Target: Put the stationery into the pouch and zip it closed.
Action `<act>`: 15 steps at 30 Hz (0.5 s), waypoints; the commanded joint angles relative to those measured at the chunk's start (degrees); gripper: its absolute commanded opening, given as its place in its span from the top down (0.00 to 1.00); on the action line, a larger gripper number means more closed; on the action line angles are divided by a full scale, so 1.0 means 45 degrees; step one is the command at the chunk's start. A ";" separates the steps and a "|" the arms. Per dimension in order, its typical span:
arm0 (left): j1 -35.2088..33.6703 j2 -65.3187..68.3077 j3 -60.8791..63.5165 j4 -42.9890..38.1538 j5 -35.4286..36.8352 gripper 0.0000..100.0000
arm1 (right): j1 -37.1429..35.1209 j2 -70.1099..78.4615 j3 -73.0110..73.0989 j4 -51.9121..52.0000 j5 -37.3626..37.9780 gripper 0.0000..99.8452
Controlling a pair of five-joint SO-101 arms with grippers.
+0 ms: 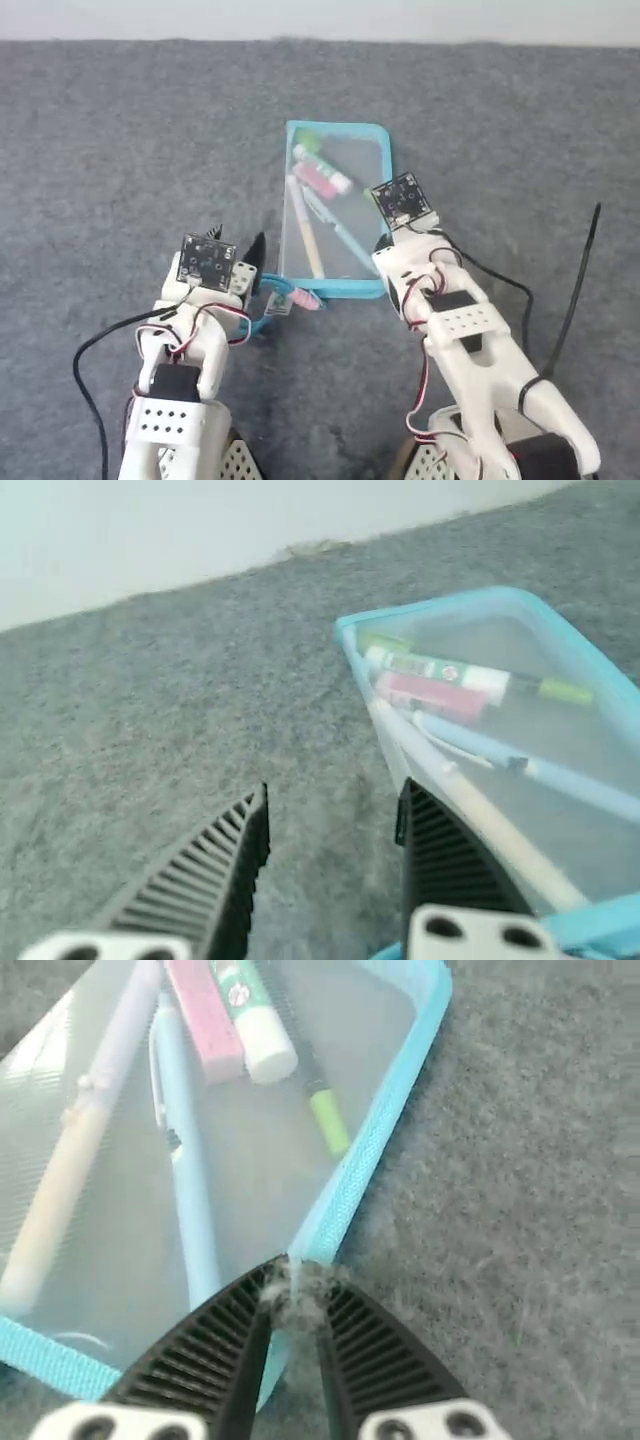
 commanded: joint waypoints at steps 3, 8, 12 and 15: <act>0.0430 -0.0039 -0.0147 0.0078 0.0195 0.80 | 0.0635 -0.2803 0.0645 0.0010 -0.0039 0.99; 0.0430 -0.0039 -0.0147 0.0078 0.0195 0.80 | 0.0576 -0.5910 0.2071 0.0166 -0.0039 0.99; 0.0430 -0.0039 -0.0147 0.0078 0.0195 0.80 | 0.0576 -0.7766 0.2891 0.0166 -0.0039 0.99; 0.0430 -0.0039 -0.0147 0.0117 0.0195 0.80 | 0.0576 -0.8781 0.3321 0.0166 -0.0039 0.99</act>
